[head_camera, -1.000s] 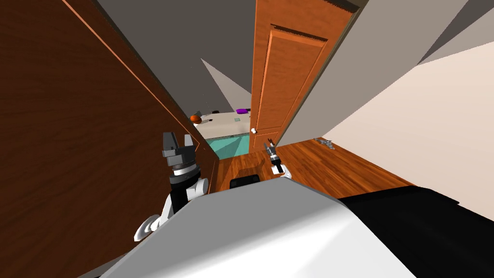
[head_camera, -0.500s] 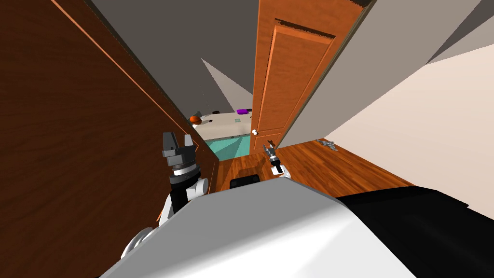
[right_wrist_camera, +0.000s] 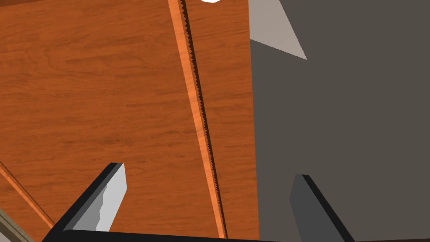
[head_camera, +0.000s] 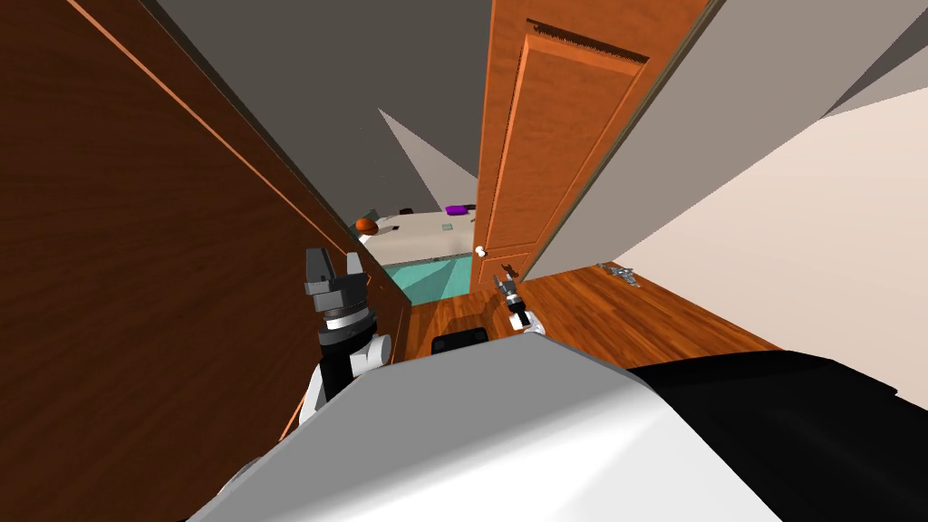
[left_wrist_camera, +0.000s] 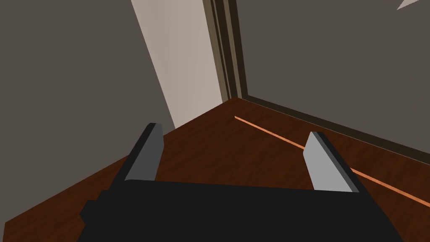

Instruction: Pull the door open

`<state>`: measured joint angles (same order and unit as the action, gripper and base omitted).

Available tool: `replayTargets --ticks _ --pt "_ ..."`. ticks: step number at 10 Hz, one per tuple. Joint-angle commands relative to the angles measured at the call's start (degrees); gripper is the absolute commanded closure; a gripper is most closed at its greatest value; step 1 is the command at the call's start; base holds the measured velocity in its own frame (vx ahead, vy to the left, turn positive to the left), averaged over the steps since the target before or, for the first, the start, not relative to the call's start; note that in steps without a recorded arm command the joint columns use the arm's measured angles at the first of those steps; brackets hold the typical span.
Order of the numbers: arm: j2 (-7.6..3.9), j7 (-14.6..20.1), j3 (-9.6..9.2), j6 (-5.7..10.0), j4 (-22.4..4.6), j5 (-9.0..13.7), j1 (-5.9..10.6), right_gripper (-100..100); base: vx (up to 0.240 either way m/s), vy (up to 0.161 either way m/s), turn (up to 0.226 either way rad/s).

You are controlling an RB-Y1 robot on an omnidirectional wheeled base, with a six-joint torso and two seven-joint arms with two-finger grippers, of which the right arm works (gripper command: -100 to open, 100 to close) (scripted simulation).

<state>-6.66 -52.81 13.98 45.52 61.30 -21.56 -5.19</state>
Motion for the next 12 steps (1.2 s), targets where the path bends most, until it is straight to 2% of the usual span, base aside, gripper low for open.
replayTargets --ticks 1,3,4,5,8,10,12 --pt "-0.05 -1.4 0.34 0.33 -1.8 -0.5 0.64 -100 0.098 -0.018 0.008" --pt "-0.1 -3.1 0.77 0.85 -4.3 -1.1 1.45 -100 0.096 -0.01 0.013" --pt "-0.13 -4.6 1.15 1.32 -6.4 -1.6 2.18 -100 0.125 -0.008 0.017" --pt "-0.13 -4.6 1.15 1.32 -6.4 -1.6 2.18 -100 0.097 -0.003 0.006" --pt "-0.18 -6.8 1.72 2.01 -9.6 -2.4 3.25 -100 0.088 0.011 0.007" --pt "-0.2 -9.1 2.33 2.76 -13.0 -3.2 4.41 -100 0.143 -0.017 0.016" --pt "-0.2 -10.5 2.7 3.2 -15.1 -3.7 5.1 -100 0.159 -0.006 0.009"
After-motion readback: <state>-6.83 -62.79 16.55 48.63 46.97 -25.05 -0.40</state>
